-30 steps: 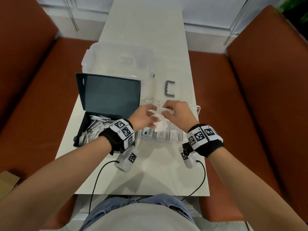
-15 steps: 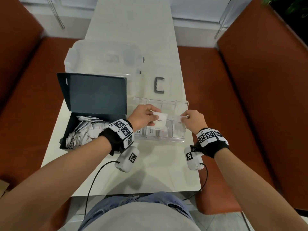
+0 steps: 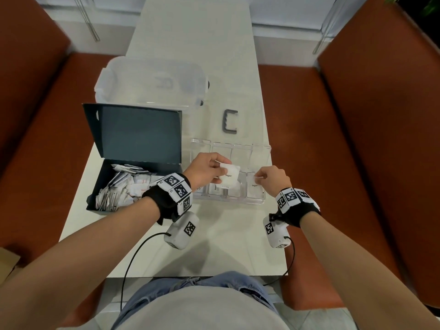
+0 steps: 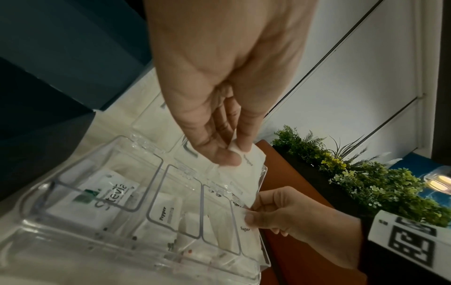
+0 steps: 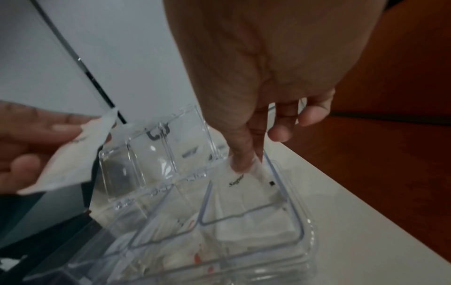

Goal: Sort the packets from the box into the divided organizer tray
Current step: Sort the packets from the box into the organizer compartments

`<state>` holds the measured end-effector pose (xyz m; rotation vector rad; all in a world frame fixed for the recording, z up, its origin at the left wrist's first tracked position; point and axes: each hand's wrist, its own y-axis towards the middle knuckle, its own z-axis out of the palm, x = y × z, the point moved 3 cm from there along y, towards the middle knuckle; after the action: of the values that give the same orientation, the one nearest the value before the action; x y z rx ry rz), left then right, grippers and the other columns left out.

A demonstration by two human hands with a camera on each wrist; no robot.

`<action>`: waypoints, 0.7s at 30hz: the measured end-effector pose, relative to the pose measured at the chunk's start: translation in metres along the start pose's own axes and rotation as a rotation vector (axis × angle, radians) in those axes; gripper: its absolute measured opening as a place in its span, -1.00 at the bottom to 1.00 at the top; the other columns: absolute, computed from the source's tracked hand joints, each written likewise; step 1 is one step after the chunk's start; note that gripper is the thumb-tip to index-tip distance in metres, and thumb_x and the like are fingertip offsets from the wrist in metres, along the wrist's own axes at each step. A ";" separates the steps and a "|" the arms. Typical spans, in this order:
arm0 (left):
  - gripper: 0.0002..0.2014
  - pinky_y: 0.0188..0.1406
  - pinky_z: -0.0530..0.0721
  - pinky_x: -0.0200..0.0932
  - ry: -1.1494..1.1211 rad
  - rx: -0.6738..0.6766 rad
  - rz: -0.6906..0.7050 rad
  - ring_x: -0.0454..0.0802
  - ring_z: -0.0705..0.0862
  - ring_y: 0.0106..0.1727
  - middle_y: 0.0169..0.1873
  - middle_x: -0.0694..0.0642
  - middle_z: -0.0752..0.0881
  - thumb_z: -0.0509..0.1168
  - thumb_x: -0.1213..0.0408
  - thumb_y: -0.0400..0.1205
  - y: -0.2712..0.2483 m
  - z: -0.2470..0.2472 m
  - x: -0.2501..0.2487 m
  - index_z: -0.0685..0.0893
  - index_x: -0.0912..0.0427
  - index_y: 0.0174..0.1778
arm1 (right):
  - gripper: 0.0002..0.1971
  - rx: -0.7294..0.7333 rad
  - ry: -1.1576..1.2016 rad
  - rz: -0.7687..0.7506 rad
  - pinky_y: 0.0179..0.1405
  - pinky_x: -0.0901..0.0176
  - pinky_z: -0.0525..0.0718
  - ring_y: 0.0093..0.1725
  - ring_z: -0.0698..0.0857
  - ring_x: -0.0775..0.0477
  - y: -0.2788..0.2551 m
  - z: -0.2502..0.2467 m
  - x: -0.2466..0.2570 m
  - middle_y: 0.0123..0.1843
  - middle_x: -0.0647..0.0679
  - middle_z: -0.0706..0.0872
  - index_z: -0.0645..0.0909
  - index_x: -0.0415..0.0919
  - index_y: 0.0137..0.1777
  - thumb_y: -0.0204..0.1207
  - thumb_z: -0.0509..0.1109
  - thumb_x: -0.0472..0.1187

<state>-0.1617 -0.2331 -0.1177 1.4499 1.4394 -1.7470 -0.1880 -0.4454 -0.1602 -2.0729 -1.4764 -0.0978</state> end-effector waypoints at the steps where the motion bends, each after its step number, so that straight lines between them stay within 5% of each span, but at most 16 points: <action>1: -0.80 -0.20 0.76 -0.23 -0.004 -0.002 0.000 -0.02 0.72 -0.09 -0.11 0.18 0.73 0.35 0.55 0.60 0.000 0.000 0.000 0.70 0.22 0.08 | -0.88 -0.010 -0.030 -0.014 0.27 -0.04 0.48 0.17 0.63 -0.12 0.000 0.002 0.000 0.09 0.00 0.72 0.71 0.00 0.00 0.58 0.34 -0.16; 5: -0.80 -0.24 0.75 -0.25 -0.009 -0.005 0.001 -0.04 0.72 -0.10 -0.12 0.14 0.73 0.35 0.54 0.61 0.001 -0.001 -0.001 0.70 0.20 0.06 | -0.92 -0.046 -0.116 -0.062 0.18 0.00 0.37 0.12 0.65 -0.08 0.001 0.004 0.001 0.04 0.07 0.75 0.69 0.02 -0.05 0.56 0.37 -0.16; 12: -0.81 -0.33 0.73 -0.32 -0.014 -0.007 0.003 -0.07 0.72 -0.13 -0.15 0.12 0.73 0.35 0.54 0.61 0.002 -0.003 -0.001 0.70 0.21 0.06 | -0.79 -0.181 -0.363 -0.255 0.06 -0.01 0.27 0.14 0.59 -0.07 -0.002 0.005 0.007 0.16 0.08 0.72 0.64 0.06 0.19 0.58 0.37 -0.16; 16: -0.81 -0.32 0.73 -0.31 -0.010 -0.009 -0.001 -0.08 0.72 -0.13 -0.14 0.13 0.72 0.35 0.54 0.61 0.003 -0.005 0.000 0.69 0.22 0.08 | -0.73 -0.076 -0.483 -0.307 0.08 -0.06 0.26 0.19 0.53 -0.07 -0.007 0.017 0.009 0.17 0.09 0.69 0.61 0.09 0.21 0.52 0.44 -0.03; 21: -0.80 -0.31 0.75 -0.31 -0.012 -0.012 -0.012 -0.05 0.72 -0.10 -0.08 0.19 0.72 0.36 0.53 0.60 0.004 -0.004 -0.001 0.70 0.22 0.09 | -0.78 -0.046 -0.418 -0.318 0.05 0.03 0.17 0.05 0.52 -0.09 -0.005 0.025 0.011 0.12 -0.01 0.68 0.64 -0.08 0.15 0.52 0.45 -0.24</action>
<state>-0.1564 -0.2308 -0.1182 1.4243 1.4533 -1.7483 -0.1952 -0.4224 -0.1748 -1.9550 -2.0666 0.1923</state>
